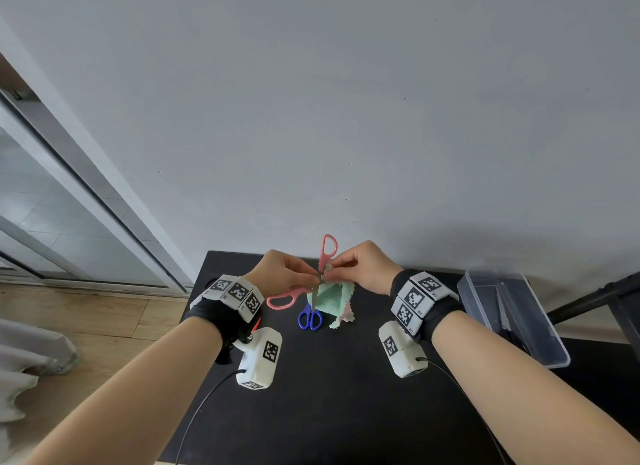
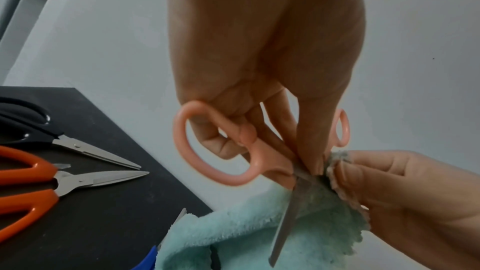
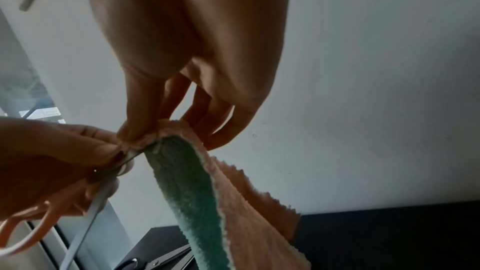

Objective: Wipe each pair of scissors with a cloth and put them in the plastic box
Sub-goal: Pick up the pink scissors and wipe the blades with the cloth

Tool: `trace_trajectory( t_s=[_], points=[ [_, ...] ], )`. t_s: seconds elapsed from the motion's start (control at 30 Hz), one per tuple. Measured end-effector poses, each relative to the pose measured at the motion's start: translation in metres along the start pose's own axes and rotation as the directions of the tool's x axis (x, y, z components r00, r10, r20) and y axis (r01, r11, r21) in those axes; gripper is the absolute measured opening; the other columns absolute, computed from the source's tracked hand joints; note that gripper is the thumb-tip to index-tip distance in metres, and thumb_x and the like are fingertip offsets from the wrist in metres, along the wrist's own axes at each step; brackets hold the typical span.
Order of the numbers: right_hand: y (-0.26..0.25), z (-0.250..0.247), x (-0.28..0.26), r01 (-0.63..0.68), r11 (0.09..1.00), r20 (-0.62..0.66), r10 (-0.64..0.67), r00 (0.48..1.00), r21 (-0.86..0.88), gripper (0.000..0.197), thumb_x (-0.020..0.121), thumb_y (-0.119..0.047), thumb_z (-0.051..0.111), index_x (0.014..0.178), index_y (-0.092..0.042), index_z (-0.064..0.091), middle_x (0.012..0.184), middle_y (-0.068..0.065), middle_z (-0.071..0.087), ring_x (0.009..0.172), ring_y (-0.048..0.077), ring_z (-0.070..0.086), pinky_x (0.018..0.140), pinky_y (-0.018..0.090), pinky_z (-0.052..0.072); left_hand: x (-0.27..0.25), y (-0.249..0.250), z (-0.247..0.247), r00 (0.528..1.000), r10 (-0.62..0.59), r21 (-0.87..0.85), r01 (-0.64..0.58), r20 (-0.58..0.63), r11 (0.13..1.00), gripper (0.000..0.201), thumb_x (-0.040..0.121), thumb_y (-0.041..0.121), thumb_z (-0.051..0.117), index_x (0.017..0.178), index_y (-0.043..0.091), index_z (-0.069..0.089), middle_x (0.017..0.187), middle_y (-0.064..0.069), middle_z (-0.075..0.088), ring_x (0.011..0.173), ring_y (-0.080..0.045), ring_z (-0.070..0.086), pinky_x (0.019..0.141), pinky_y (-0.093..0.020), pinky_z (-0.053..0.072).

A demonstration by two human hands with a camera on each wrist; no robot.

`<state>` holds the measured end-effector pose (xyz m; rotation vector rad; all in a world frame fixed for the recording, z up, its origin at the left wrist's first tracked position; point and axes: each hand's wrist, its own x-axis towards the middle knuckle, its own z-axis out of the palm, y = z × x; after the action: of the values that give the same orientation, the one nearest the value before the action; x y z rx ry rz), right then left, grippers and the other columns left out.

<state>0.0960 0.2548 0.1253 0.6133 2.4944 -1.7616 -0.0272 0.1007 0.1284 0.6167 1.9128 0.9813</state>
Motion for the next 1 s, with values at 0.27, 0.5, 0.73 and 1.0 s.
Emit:
trace_trajectory(
  t_s=[0.27, 0.5, 0.73, 1.0],
  points=[
    [-0.002, 0.002, 0.005, -0.004, 0.991, 0.029, 0.008, 1.000, -0.135, 0.013, 0.078, -0.011, 0.076, 0.088, -0.003, 0.076, 0.074, -0.012, 0.066, 0.060, -0.011, 0.056, 0.063, 0.003, 0.038, 0.002, 0.005, 0.002, 0.993, 0.109, 0.047, -0.107, -0.036, 0.993, 0.012, 0.078, 0.009, 0.075, 0.088, 0.001, 0.076, 0.070, -0.004, 0.070, 0.053, 0.003, 0.059, 0.053, -0.008, 0.043],
    [-0.004, 0.004, 0.002, 0.018, 0.957, -0.013, -0.023, 1.000, -0.291, 0.015, 0.081, -0.016, 0.073, 0.093, -0.007, 0.075, 0.094, -0.001, 0.071, 0.080, 0.004, 0.060, 0.076, 0.013, 0.043, 0.002, 0.007, 0.002, 0.992, 0.125, 0.075, -0.124, -0.010, 0.989, 0.009, 0.081, 0.010, 0.072, 0.088, 0.005, 0.075, 0.066, 0.005, 0.070, 0.054, 0.004, 0.060, 0.053, -0.007, 0.043],
    [-0.004, 0.002, 0.002, -0.002, 0.945, 0.016, 0.007, 1.000, -0.327, 0.019, 0.081, -0.021, 0.074, 0.097, -0.010, 0.075, 0.102, 0.004, 0.072, 0.096, 0.016, 0.065, 0.089, 0.027, 0.049, 0.001, 0.001, -0.001, 0.992, 0.128, 0.100, -0.129, 0.009, 0.987, 0.006, 0.081, 0.012, 0.072, 0.085, 0.009, 0.075, 0.069, 0.001, 0.071, 0.055, 0.003, 0.059, 0.055, -0.008, 0.044],
    [0.002, 0.001, 0.003, -0.032, 0.920, 0.037, 0.051, 0.998, -0.390, 0.016, 0.083, -0.024, 0.071, 0.095, -0.013, 0.075, 0.091, 0.004, 0.072, 0.082, 0.015, 0.060, 0.079, 0.027, 0.048, -0.005, -0.007, -0.010, 0.992, 0.125, 0.149, -0.127, 0.027, 0.981, 0.010, 0.082, 0.011, 0.072, 0.088, 0.005, 0.075, 0.066, -0.001, 0.068, 0.049, 0.004, 0.054, 0.050, -0.006, 0.040]
  ],
)
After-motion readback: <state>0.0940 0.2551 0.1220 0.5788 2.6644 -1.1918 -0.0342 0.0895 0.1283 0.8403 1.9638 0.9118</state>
